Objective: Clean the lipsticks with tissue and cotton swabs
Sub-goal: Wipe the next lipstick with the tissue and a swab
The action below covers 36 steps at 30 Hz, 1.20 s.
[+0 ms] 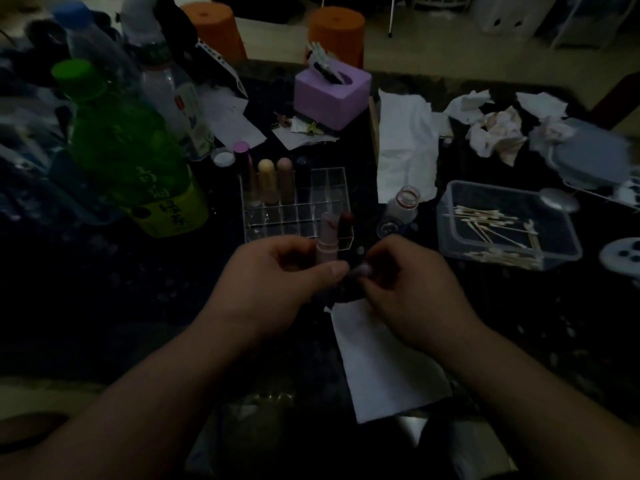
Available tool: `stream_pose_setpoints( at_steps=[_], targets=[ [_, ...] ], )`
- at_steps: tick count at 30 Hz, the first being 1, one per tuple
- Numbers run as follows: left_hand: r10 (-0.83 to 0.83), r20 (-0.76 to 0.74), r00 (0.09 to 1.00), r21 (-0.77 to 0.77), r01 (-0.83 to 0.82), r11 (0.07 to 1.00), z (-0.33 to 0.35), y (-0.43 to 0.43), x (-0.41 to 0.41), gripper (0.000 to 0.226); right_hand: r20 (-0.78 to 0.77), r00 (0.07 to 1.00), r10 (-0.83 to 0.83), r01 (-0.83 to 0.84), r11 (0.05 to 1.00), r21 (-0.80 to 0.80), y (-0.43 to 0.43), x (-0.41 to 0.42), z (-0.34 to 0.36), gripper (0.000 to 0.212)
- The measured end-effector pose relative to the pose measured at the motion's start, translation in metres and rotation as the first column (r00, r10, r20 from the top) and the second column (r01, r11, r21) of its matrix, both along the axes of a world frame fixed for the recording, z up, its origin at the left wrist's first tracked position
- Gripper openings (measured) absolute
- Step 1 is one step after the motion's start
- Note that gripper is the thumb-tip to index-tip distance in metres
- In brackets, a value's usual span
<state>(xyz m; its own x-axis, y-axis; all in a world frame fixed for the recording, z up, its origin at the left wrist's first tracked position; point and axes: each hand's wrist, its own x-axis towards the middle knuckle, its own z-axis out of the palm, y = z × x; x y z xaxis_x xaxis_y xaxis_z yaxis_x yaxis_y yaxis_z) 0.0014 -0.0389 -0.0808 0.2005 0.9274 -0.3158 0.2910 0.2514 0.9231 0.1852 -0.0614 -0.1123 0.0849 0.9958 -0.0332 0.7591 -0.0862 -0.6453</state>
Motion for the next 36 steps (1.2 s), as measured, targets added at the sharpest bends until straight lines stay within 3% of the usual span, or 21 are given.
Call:
stream_pose_setpoints(
  at_steps=[7, 12, 15, 17, 19, 21, 23, 26, 29, 33, 36],
  targets=[
    [0.069, 0.166, 0.984, -0.185, -0.038, 0.982, -0.005, -0.002, -0.013, 0.009, 0.181, 0.977, 0.111, -0.123, 0.991, 0.057, 0.021, -0.022, -0.017, 0.008],
    [0.037, 0.184, 0.982, -0.197, 0.0, 0.98, -0.003, -0.004, -0.022, 0.01, 0.234, 0.966, 0.111, -0.126, 0.991, 0.051, 0.02, -0.024, -0.016, 0.009],
    [0.056, 0.235, 0.97, -0.17, -0.015, 0.985, 0.001, -0.006, -0.021, 0.007, 0.248, 0.962, 0.115, -0.127, 0.991, 0.034, 0.016, -0.023, -0.005, 0.021],
    [0.1, 0.302, 0.948, -0.128, -0.064, 0.99, 0.005, -0.01, -0.018, 0.007, 0.146, 0.984, 0.1, -0.111, 0.991, 0.072, 0.007, -0.021, 0.014, 0.026],
    [0.141, 0.385, 0.912, -0.119, -0.103, 0.988, 0.009, -0.014, -0.012, 0.008, -0.117, 0.989, 0.093, -0.086, 0.994, 0.067, -0.011, -0.022, 0.035, 0.036],
    [0.149, 0.412, 0.899, -0.117, -0.11, 0.987, 0.01, -0.02, -0.004, 0.009, -0.368, 0.926, 0.085, -0.088, 0.996, 0.011, -0.029, -0.027, 0.05, 0.042],
    [0.152, 0.42, 0.895, -0.135, -0.104, 0.985, 0.007, -0.025, 0.004, 0.012, -0.484, 0.874, 0.04, -0.036, 0.999, 0.017, -0.04, -0.035, 0.05, 0.036],
    [0.175, 0.456, 0.872, -0.199, -0.091, 0.976, 0.003, -0.03, 0.015, 0.01, -0.538, 0.837, -0.1, 0.136, 0.99, 0.027, -0.045, -0.042, 0.039, 0.019],
    [0.175, 0.473, 0.864, -0.194, -0.091, 0.977, 0.002, -0.031, 0.021, 0.013, -0.573, 0.802, -0.166, 0.207, 0.978, 0.006, -0.046, -0.042, 0.037, 0.008],
    [0.162, 0.545, 0.823, -0.18, -0.074, 0.981, 0.005, -0.024, 0.018, 0.041, -0.617, 0.761, -0.202, 0.231, 0.972, -0.033, -0.046, -0.037, 0.041, 0.011],
    [0.148, 0.554, 0.819, -0.113, -0.102, 0.988, 0.009, -0.018, 0.014, 0.026, -0.581, 0.795, -0.174, 0.21, 0.978, -0.006, -0.046, -0.034, 0.043, 0.017]
  ],
)
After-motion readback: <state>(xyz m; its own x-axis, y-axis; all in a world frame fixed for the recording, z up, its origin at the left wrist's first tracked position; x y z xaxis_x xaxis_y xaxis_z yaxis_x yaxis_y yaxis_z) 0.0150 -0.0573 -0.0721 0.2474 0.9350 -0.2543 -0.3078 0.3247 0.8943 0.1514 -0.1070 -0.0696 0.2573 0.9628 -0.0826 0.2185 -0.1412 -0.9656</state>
